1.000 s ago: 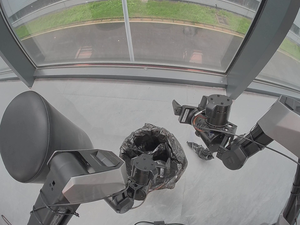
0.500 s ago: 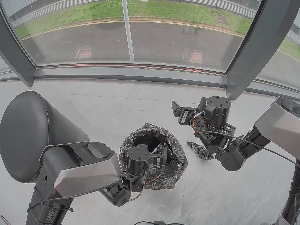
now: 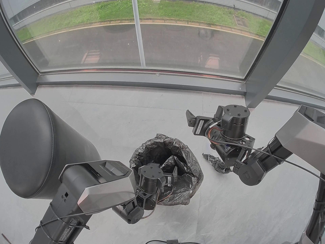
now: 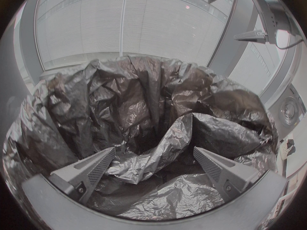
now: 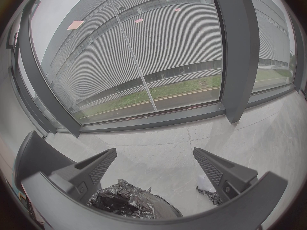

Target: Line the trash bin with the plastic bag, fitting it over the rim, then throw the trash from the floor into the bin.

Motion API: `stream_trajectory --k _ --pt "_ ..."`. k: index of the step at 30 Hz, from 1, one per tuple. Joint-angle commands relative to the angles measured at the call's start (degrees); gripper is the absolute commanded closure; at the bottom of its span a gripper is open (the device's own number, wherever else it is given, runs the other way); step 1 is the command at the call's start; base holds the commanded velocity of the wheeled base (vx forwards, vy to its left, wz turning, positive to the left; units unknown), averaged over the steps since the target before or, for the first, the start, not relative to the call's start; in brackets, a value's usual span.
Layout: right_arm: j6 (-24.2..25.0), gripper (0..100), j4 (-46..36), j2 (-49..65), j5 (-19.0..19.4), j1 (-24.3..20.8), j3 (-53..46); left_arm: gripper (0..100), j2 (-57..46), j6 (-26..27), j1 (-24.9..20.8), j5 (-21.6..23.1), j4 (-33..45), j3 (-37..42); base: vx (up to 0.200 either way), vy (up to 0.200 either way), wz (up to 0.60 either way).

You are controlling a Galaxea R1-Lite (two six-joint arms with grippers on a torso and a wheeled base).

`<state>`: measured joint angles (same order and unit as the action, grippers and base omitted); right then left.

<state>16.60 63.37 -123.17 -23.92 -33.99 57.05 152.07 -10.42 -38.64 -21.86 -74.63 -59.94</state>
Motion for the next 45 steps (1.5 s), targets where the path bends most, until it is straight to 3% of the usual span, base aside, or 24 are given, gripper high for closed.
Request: stream_trajectory --k 1,13,23,27,30,31,33,34,36,37,38,40,42,45 --pt "0.0 0 0.0 0.0 -0.1 0.0 0.0 0 2.1 0.0 0.0 0.0 0.1 -0.9 0.0 0.0 0.0" --pt "0.0 0 0.0 0.0 -0.1 0.0 0.0 0 -5.5 -0.6 -1.6 -0.1 -1.0 3.1 0.0 0.0 0.0" --pt "-0.1 0 0.1 -1.9 -0.1 0.0 0.2 0 -23.7 -0.7 -7.5 -0.2 -6.2 15.2 0.0 0.0 0.0" --pt "-1.5 0 0.1 -3.3 -0.3 0.1 0.4 0 -35.1 -0.3 -6.4 0.3 -5.5 19.3 0.0 0.0 0.0" --pt "-2.1 0 0.0 -4.2 -0.7 0.2 0.5 0 -41.2 -0.1 -2.8 2.1 -4.8 21.7 0.0 0.0 0.0" --pt "-2.7 0 -0.2 -4.9 -0.7 1.0 0.2 0 -50.6 0.1 2.4 5.3 -1.7 25.6 0.0 0.0 0.0" --pt "-5.1 0 -0.7 -5.5 -0.3 2.2 0.6 0 -57.9 -0.3 8.0 8.8 3.2 28.6 0.0 0.0 0.0" --pt "-5.4 0 -0.8 -5.6 -0.3 2.3 0.7 0 -58.5 -0.4 8.5 8.9 3.6 28.7 0.0 0.0 0.0" --pt "-11.7 0 -2.1 -5.8 0.1 5.2 2.7 0 -67.4 -0.1 20.2 16.5 11.3 31.6 0.0 0.0 0.0" --pt "-11.7 0 -2.1 -5.8 0.1 5.2 2.7 0 -67.4 -0.1 20.2 16.5 11.3 31.6 0.0 0.0 0.0" --pt "-14.5 0 -4.7 -5.8 0.1 6.3 4.1 0 -71.4 -1.0 28.6 24.7 16.4 32.0 0.0 0.0 0.0" --pt "-16.1 0 -8.3 -5.7 0.4 7.0 5.2 0 -74.9 -2.8 37.6 34.3 21.6 32.3 0.0 0.0 0.0" --pt "-17.7 0 -11.6 -5.4 1.2 7.4 6.1 0 -77.8 -6.5 44.6 42.6 25.9 31.9 0.0 0.0 0.0" --pt "-22.0 0 -16.6 -4.9 4.0 9.2 6.7 0 -79.8 -11.6 51.5 53.8 29.6 29.4 0.0 0.0 0.0"
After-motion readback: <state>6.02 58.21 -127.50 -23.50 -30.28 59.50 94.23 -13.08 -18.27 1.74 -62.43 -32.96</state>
